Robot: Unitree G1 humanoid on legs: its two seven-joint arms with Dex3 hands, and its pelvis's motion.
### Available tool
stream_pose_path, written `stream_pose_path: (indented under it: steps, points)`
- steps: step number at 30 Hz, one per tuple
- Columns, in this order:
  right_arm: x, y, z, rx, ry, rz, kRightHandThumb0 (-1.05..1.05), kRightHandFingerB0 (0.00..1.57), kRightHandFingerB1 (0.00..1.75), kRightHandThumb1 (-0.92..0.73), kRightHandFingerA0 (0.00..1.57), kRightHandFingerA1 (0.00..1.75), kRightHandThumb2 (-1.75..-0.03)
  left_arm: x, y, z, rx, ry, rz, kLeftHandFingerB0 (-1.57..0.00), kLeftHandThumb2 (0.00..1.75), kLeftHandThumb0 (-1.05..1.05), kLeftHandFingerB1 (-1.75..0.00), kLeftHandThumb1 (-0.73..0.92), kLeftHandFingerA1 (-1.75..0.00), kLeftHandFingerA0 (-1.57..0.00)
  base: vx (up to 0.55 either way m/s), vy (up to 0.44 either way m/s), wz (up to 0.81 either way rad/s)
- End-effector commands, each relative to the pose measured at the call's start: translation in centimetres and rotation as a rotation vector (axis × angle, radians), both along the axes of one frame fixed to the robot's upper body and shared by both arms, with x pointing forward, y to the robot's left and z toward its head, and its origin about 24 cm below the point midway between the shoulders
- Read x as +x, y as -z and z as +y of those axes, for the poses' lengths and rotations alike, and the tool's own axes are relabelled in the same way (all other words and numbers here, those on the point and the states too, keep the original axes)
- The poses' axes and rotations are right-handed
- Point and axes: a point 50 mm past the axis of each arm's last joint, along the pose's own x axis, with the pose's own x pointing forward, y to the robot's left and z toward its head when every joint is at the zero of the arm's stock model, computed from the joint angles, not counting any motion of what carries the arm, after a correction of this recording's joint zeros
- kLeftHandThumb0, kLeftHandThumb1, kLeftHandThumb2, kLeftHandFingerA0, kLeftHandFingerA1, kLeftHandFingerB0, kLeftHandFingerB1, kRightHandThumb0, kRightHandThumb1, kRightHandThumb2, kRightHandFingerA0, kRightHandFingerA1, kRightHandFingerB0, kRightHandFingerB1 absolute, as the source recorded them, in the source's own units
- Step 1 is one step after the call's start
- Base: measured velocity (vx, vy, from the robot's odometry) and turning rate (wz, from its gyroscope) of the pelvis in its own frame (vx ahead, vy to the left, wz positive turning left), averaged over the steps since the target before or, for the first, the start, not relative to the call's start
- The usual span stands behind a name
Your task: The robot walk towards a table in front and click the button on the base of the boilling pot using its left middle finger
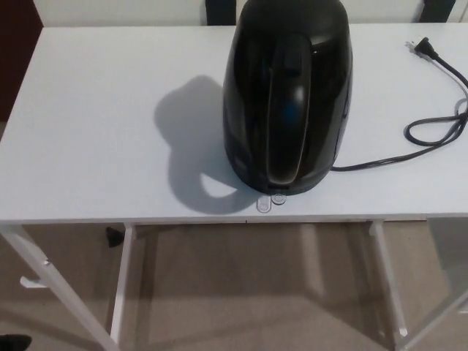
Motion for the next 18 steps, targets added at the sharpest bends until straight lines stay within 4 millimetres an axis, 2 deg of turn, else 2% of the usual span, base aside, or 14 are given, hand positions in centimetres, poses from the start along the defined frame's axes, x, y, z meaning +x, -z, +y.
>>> stream_pose_path:
  steps: [1, 5, 6, 7, 8, 9, 10, 11, 12, 13, 15, 16, 17, 18]
  points:
    - [0.1, -0.1, -0.6, -0.033, 0.002, 0.008, -0.37, 0.53, 0.41, -0.57, 0.9, 0.5, -0.57, 0.2, -0.4, 0.2, 0.04, 0.04, -0.011, -0.4, 0.74, -0.54, -0.45, 0.43, -0.49, -0.52, 0.0, 0.0, 0.0]
    - [0.9, -0.5, -1.1, -0.023, 0.014, 0.0, -0.34, 0.52, 0.4, -0.58, 0.89, 0.51, -0.57, 1.1, -0.3, -2.6, 0.081, 0.249, -0.073, -0.34, 0.77, -0.57, -0.44, 0.46, -0.49, -0.49, 0.0, 0.0, 0.0]
    - [1.0, -0.6, -1.1, -0.021, 0.016, -0.001, -0.35, 0.52, 0.41, -0.58, 0.89, 0.5, -0.57, 1.2, -0.4, -3.6, 0.1, 0.331, -0.093, -0.39, 0.58, -0.53, -0.34, 0.57, -0.37, -0.54, 0.0, 0.0, 0.0]
    - [1.1, -0.6, -1.2, -0.02, 0.018, 0.0, -0.35, 0.52, 0.41, -0.58, 0.89, 0.5, -0.57, 1.2, -0.5, -4.6, 0.127, 0.409, -0.116, -0.39, 0.58, -0.53, -0.34, 0.57, -0.37, -0.54, 0.0, 0.0, 0.0]
    - [0.8, -0.6, -1.3, -0.021, 0.014, 0.004, -0.35, 0.52, 0.41, -0.57, 0.87, 0.5, -0.57, 0.9, -0.4, -6.5, 0.155, 0.555, -0.153, -0.29, 0.78, -0.56, -0.42, 0.51, -0.46, -0.4, 0.0, 0.0, 0.0]
    - [0.7, -0.5, -1.2, -0.021, 0.007, 0.004, -0.36, 0.53, 0.41, -0.56, 0.87, 0.5, -0.56, 0.5, -0.6, -8.3, 0.209, 0.711, -0.199, -0.27, 0.79, -0.57, -0.42, 0.53, -0.46, -0.38, 0.0, 0.0, 0.0]
    - [0.7, -0.5, -1.2, -0.022, 0.004, 0.004, -0.36, 0.53, 0.41, -0.56, 0.87, 0.5, -0.57, 0.5, -0.6, -8.8, 0.248, 0.774, -0.207, -0.27, 0.6, -0.52, -0.3, 0.67, -0.33, -0.41, 0.0, 0.0, 0.0]
    - [0.7, -0.5, -1.2, -0.023, 0.0, 0.004, -0.36, 0.53, 0.41, -0.56, 0.87, 0.5, -0.57, 0.4, -0.7, -9.4, 0.298, 0.852, -0.217, -0.27, 0.6, -0.52, -0.3, 0.67, -0.33, -0.41, 0.0, 0.0, 0.0]
    - [0.7, -0.4, -1.0, -0.024, -0.003, 0.008, -0.35, 0.53, 0.41, -0.56, 0.87, 0.5, -0.57, 0.2, -1.0, -10.4, 0.34, 0.979, -0.243, -0.06, 0.97, -0.38, -0.45, 0.51, -0.56, -0.3, 0.0, 0.0, 0.0]
    - [0.6, -0.4, -1.0, -0.021, 0.004, 0.013, -0.34, 0.53, 0.4, -0.56, 0.88, 0.49, -0.57, 0.3, -1.6, -11.9, 0.397, 1.127, -0.29, -0.09, 0.83, -0.56, -0.38, 0.6, -0.43, -0.24, 0.0, 0.0, 0.0]
    - [0.5, -0.3, -1.0, -0.016, 0.011, 0.016, -0.35, 0.53, 0.4, -0.57, 0.88, 0.5, -0.57, 0.3, -2.2, -13.5, 0.434, 1.254, -0.352, -0.1, 0.83, -0.56, -0.38, 0.62, -0.41, -0.2, 0.0, 0.0, 0.0]
    - [0.5, -0.3, -1.0, -0.017, 0.012, 0.017, -0.35, 0.52, 0.4, -0.57, 0.87, 0.5, -0.57, 0.3, -2.4, -14.0, 0.439, 1.286, -0.378, -0.14, 0.65, -0.49, -0.27, 0.77, -0.29, -0.24, 0.0, 0.0, 0.0]
    - [0.7, -0.4, -1.0, -0.017, 0.013, 0.009, -0.34, 0.52, 0.41, -0.58, 0.86, 0.5, -0.57, 0.7, -3.2, -15.4, 0.437, 1.351, -0.437, -0.14, 0.65, -0.45, -0.27, 0.79, -0.28, -0.2, 0.0, 0.0, 0.0]
    - [0.8, -0.5, -1.1, -0.018, 0.013, 0.005, -0.36, 0.53, 0.41, -0.57, 0.87, 0.5, -0.57, 0.9, -3.7, -16.3, 0.45, 1.399, -0.472, 0.0, 1.15, -0.27, -0.48, 0.69, -0.48, 0.0, 0.0, 0.0, 0.0]
